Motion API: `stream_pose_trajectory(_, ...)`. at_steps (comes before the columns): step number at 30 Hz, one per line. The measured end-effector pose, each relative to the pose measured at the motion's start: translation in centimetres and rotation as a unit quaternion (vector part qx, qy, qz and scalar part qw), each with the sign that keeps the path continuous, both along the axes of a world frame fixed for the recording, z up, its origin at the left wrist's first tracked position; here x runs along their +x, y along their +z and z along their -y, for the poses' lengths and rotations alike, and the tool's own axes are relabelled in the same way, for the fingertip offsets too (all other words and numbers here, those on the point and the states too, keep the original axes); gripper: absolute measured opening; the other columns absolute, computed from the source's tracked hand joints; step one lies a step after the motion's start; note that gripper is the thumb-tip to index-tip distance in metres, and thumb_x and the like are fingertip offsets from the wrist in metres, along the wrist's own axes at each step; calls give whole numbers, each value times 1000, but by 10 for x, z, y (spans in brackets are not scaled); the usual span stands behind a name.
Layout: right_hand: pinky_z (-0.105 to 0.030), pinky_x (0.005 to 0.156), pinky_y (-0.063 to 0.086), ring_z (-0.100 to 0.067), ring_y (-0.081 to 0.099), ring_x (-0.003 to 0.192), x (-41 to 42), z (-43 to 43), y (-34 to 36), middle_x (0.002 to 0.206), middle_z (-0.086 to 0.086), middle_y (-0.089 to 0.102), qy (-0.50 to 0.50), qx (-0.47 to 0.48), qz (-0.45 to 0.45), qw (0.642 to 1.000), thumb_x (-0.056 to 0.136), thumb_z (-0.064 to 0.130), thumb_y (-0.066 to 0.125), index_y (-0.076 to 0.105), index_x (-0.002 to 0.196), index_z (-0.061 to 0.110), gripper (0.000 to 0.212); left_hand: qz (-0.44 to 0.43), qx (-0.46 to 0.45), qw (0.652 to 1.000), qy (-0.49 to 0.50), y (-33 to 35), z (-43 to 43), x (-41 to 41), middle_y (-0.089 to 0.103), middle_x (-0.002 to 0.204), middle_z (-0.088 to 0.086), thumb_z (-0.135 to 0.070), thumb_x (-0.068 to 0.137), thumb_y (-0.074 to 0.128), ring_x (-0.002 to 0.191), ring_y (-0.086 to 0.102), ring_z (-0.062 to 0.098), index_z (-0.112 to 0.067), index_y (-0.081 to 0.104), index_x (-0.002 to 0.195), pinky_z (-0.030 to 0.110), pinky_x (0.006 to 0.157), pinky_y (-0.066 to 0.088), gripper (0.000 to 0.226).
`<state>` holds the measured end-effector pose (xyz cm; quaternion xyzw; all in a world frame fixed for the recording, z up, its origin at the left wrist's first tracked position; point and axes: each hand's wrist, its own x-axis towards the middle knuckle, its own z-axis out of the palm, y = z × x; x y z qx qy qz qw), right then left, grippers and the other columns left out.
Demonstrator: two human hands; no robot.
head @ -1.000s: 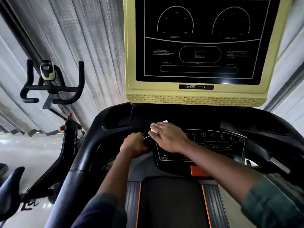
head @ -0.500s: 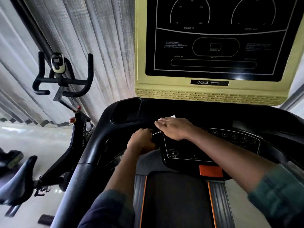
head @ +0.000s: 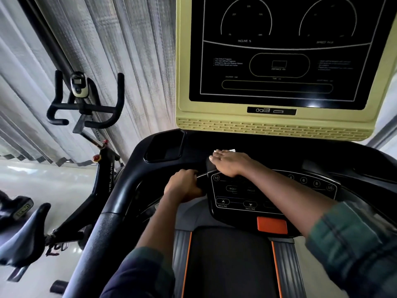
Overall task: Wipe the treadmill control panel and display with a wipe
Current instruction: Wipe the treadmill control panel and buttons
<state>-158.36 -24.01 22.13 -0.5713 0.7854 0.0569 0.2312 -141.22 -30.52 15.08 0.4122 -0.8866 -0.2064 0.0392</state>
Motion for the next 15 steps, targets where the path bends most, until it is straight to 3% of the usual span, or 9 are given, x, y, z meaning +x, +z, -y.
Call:
stream_pose_trajectory(7, -33, 127, 4, -7, 8, 155, -1, -29, -9, 168, 9, 10, 14, -42, 36, 998, 104, 56, 8, 16, 160, 24, 65, -1, 0, 1000, -1, -2, 1, 0, 60, 70, -8, -57, 55, 65, 69, 63, 19, -29, 59, 77, 29, 58, 46, 36)
stream_pose_trajectory(15, -39, 126, 5, -15, 4, 156, -10, -4, -2, 169, 0, 3, -34, -10, 20, 999, 104, 58, 7, 10, 161, 16, 71, -5, 2, 1000, 0, 2, -1, 2, 56, 67, -10, -63, 47, 58, 64, 58, 17, -33, 52, 70, 28, 55, 41, 39)
